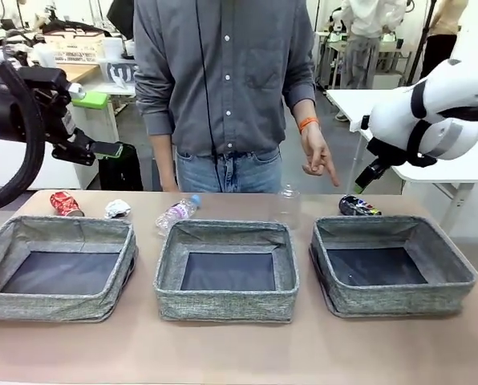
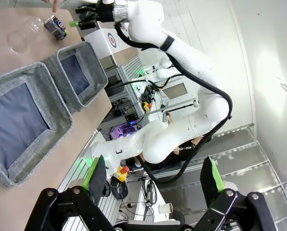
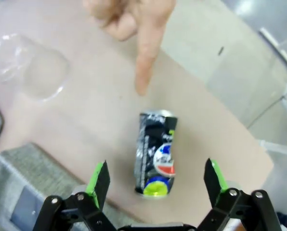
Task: Sort the waste into the appropriate baskets.
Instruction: Pick up the waste item pointed out by the person.
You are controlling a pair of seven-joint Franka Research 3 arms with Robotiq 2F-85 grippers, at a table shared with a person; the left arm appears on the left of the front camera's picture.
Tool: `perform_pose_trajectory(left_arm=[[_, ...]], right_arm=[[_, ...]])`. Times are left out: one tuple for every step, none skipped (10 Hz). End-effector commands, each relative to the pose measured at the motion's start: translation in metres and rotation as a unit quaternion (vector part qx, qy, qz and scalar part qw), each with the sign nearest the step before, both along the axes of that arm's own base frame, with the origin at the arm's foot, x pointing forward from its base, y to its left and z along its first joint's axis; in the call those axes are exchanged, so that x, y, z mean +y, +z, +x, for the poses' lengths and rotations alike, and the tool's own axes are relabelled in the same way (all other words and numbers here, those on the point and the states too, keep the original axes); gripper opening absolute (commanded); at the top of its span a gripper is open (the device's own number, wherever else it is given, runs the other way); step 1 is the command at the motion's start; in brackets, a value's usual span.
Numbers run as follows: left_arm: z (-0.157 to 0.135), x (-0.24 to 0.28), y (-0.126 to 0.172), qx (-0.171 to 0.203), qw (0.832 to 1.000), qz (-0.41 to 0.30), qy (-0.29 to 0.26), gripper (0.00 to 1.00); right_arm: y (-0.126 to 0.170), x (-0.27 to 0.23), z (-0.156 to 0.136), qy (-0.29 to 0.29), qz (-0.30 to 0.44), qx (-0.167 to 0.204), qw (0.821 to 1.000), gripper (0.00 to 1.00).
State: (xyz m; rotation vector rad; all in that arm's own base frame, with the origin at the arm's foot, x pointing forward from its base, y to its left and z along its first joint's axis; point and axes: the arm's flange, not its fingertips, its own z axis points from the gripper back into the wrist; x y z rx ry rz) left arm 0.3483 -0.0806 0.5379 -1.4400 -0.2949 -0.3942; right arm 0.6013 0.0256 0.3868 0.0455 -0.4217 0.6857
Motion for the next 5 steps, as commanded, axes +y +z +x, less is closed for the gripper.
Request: perform_pose_trajectory(left_arm=[[-0.001, -0.001, 0.001, -0.012, 1.000, -0.005, -0.004, 1.00], [-0.001, -0.001, 0.001, -0.012, 1.000, -0.005, -0.004, 1.00], [-0.001, -0.001, 0.001, -0.012, 1.000, -0.005, -0.004, 1.00], [-0.001, -0.001, 0.001, -0.012, 1.000, -0.005, -0.004, 1.00], [-0.001, -0.001, 0.001, -0.012, 1.000, -0.005, -0.004, 1.00]], right_arm=[[-0.016, -0.008, 0.024, 0.008, -0.008, 0.000, 1.000, 1.00], [-0.027, -0.010, 0.027, 0.014, -0.013, 0.007, 1.000, 1.00], [-0.036, -0.011, 0.029, 0.019, -0.012, 0.006, 1.000, 1.00], [-0.047, -0.012, 0.030, 0.028, 0.003, 0.009, 1.000, 1.00], [-0.061, -0.015, 0.031, 0.031, 0.010, 0.024, 0.999, 1.00]])
